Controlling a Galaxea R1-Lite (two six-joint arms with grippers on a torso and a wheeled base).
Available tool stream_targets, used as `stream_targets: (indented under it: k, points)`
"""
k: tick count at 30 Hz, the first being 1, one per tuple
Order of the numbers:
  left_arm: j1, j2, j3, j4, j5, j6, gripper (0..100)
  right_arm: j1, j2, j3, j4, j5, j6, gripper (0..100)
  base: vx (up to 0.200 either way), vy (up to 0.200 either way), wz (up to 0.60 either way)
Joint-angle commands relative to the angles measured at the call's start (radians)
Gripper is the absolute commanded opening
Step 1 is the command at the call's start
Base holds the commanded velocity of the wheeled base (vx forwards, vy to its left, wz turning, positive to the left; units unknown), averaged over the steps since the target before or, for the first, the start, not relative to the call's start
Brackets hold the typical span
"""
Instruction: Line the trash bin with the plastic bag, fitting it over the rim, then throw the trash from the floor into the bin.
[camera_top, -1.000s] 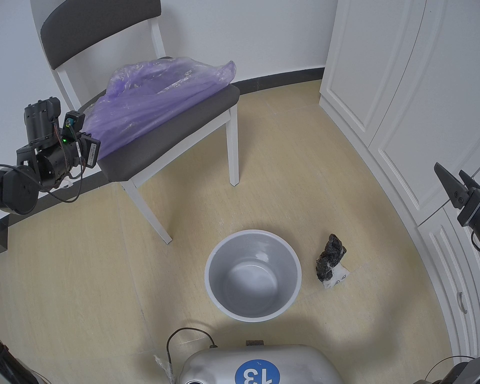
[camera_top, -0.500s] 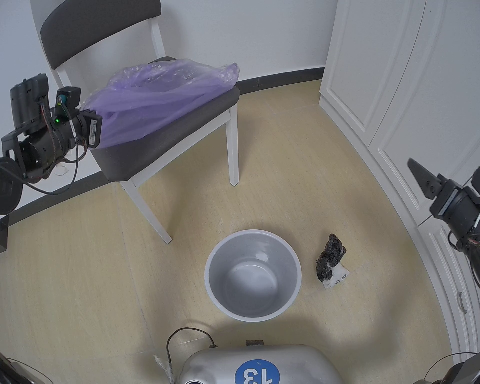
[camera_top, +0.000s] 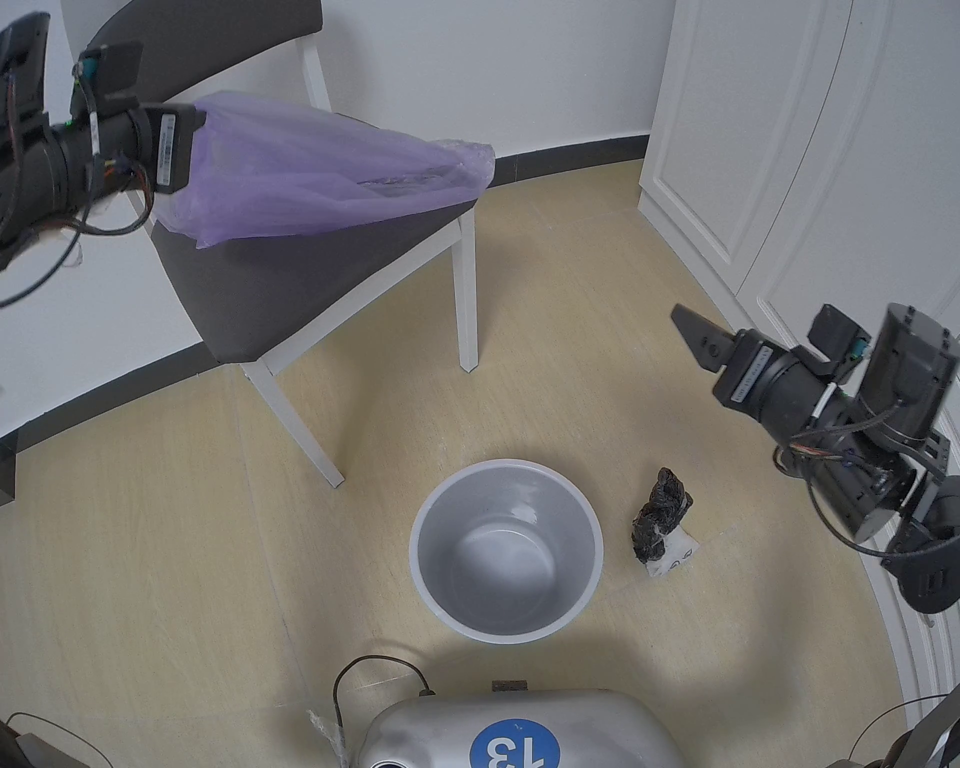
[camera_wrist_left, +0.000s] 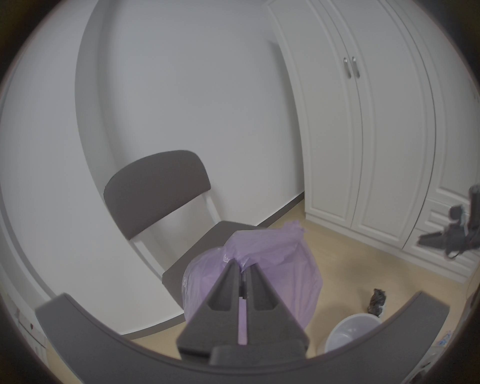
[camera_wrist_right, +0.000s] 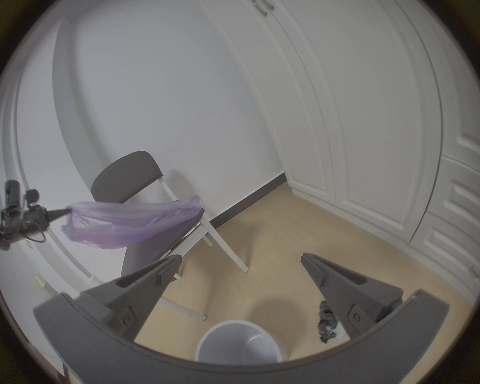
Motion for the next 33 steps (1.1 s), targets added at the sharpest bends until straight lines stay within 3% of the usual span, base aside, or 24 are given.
stream_targets:
  k: [1,5,13,23,29,33]
  points:
    - [-0.081,-0.012,-0.090,0.038,0.059,0.008,0,0.005,0.101,-0.042,-0.002,0.017,0.022,100,0.000,0.000,0.00]
    - [-0.141,-0.009,-0.156,0.122,0.073,0.023,0,0.008,0.120,-0.070,-0.002,0.032,0.037,100,0.000,0.000,0.00]
    - [-0.241,0.003,-0.206,0.135,0.114,0.033,0,0.007,0.174,-0.136,0.006,0.031,0.111,100,0.000,0.000,0.00]
    - [-0.270,-0.015,-0.206,0.138,0.116,0.033,0,-0.001,0.217,-0.189,0.010,0.046,0.160,100,0.000,0.000,0.00]
    - [-0.276,-0.023,-0.202,0.144,0.116,0.037,0,-0.041,0.215,-0.209,0.009,0.144,0.235,100,0.000,0.000,0.00]
    - [-0.278,-0.023,-0.205,0.142,0.116,0.039,0,-0.052,0.218,-0.198,0.010,0.169,0.247,100,0.000,0.000,0.00]
